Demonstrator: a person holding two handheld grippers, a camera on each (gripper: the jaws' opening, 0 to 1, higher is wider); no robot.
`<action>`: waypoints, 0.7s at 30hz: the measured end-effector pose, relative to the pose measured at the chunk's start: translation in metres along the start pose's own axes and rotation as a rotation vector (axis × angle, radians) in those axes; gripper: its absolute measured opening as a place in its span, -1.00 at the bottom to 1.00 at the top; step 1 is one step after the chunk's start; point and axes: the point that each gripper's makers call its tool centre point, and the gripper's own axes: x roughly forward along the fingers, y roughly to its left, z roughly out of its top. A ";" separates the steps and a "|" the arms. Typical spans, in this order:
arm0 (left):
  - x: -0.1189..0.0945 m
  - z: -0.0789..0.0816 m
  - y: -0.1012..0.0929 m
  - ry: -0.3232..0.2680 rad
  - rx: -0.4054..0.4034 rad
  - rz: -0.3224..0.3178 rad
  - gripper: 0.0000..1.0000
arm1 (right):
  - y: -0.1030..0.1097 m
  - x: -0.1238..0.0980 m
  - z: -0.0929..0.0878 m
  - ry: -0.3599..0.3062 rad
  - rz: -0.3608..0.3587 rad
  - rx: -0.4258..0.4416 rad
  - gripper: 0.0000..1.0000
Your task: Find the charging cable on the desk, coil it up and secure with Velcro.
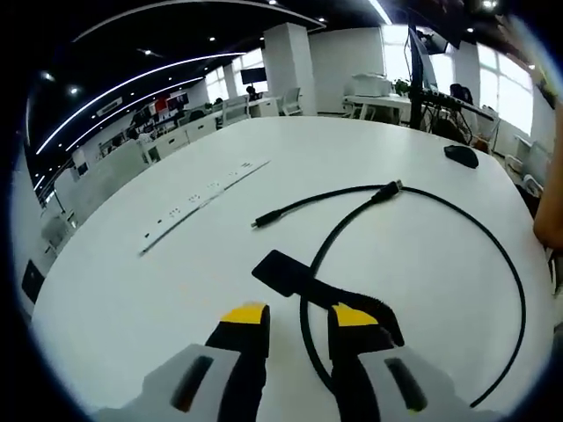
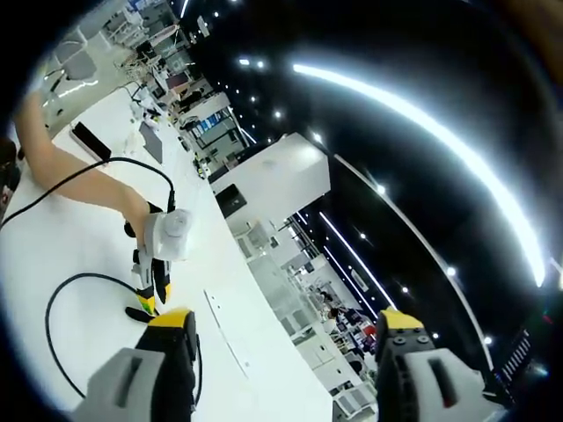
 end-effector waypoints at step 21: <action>0.004 -0.005 0.002 0.019 -0.021 -0.005 -0.61 | -0.002 -0.001 0.004 -0.019 -0.014 0.001 0.65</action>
